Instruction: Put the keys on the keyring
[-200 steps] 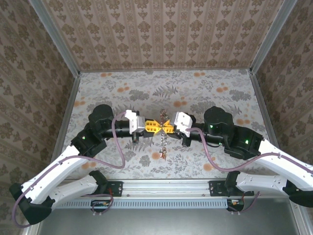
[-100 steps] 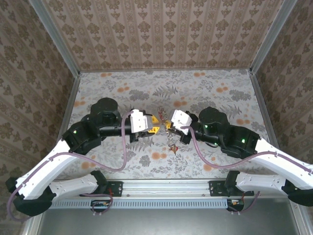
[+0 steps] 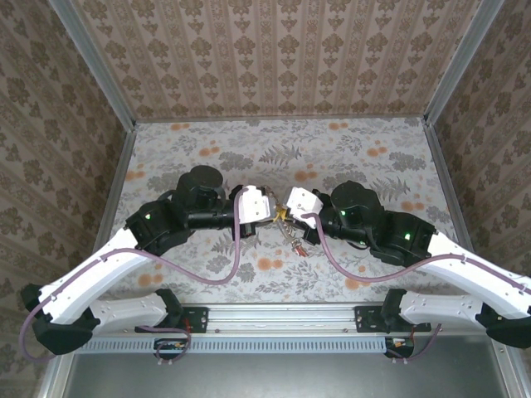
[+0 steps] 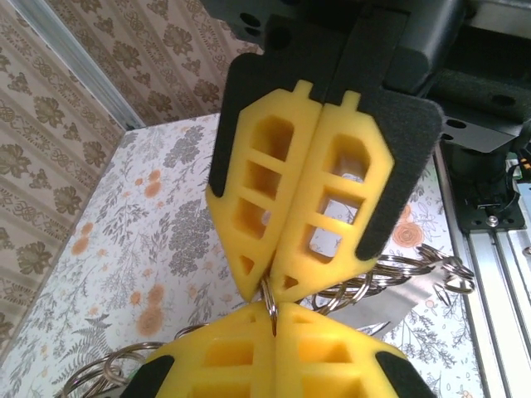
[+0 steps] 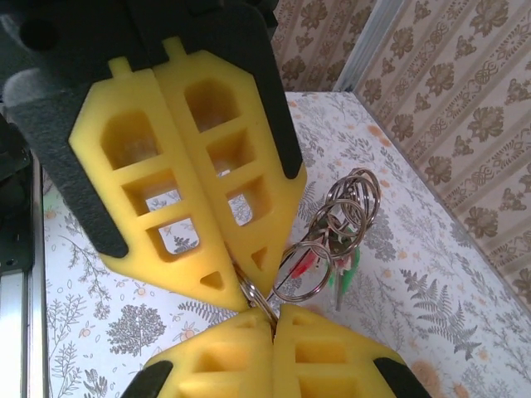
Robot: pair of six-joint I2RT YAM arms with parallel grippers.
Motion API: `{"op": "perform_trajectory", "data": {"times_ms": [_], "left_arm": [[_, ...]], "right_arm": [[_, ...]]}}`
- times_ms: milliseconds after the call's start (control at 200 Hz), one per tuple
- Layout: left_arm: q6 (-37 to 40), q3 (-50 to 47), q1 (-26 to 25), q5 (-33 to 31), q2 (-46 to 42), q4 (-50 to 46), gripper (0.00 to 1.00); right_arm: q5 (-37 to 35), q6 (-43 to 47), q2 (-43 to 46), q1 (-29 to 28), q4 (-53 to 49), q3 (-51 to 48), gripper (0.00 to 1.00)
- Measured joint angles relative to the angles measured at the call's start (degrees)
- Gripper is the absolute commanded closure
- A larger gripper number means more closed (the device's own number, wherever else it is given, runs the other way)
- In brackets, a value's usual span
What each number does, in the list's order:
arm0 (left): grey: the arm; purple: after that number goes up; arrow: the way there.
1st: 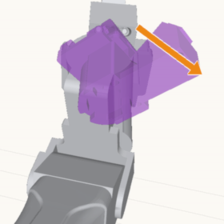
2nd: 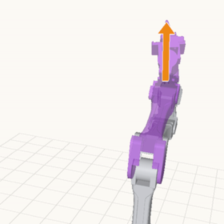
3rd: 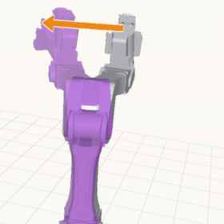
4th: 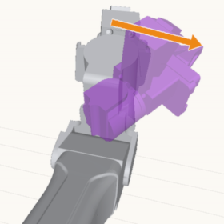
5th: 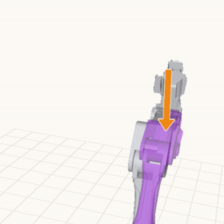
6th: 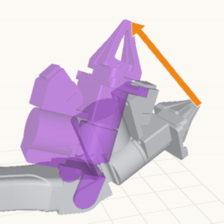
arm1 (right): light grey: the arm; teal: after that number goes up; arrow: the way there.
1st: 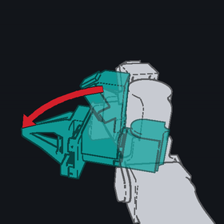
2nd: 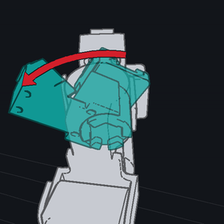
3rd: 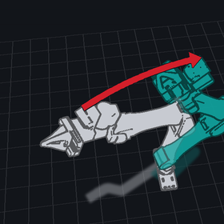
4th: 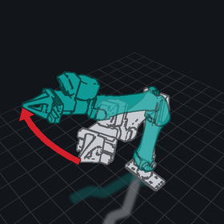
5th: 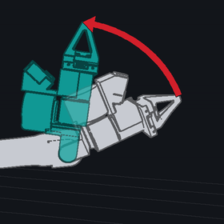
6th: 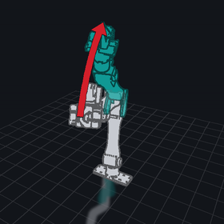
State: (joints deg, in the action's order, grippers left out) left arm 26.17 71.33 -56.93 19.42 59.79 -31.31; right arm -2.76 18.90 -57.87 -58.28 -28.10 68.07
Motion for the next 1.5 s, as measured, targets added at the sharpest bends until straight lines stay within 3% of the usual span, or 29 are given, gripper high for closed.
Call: {"op": "perform_trajectory", "data": {"times_ms": [190, 380, 635, 885, 1335, 1425, 1500], "left_arm": [[-0.50, -3.65, 0.00, 2.58, -3.02, 4.76, 1.00], [-3.19, -11.34, 1.22, 9.68, -7.17, 14.32, 1.00], [-11.19, -17.42, 5.09, 19.34, -8.72, 28.46, 1.00], [-16.85, -18.78, 6.40, 23.91, -9.66, 37.77, 1.00], [-20.13, -19.28, 6.67, 26.51, -8.87, 41.86, 1.00], [-16.55, -15.89, 5.68, 24.52, -8.50, 34.23, 0.84], [-11.91, -11.26, 3.89, 21.70, -7.87, 25.38, 0.78]], "right_arm": [[3.72, 0.44, 2.23, 0.00, 1.31, -1.11, 0.85], [9.16, 0.31, 3.08, 0.00, 2.08, -1.11, 0.85], [10.43, -0.26, 4.52, 0.07, 3.76, -1.14, 0.85], [11.23, -1.09, 4.94, 0.04, 6.14, -1.40, 0.84], [11.76, -1.55, 6.10, 0.07, 8.37, -2.25, 0.93], [10.95, -1.55, 6.14, 0.04, 7.69, -2.32, 0.94], [9.62, -1.51, 6.16, 0.07, 7.30, -2.32, 0.94]]}}
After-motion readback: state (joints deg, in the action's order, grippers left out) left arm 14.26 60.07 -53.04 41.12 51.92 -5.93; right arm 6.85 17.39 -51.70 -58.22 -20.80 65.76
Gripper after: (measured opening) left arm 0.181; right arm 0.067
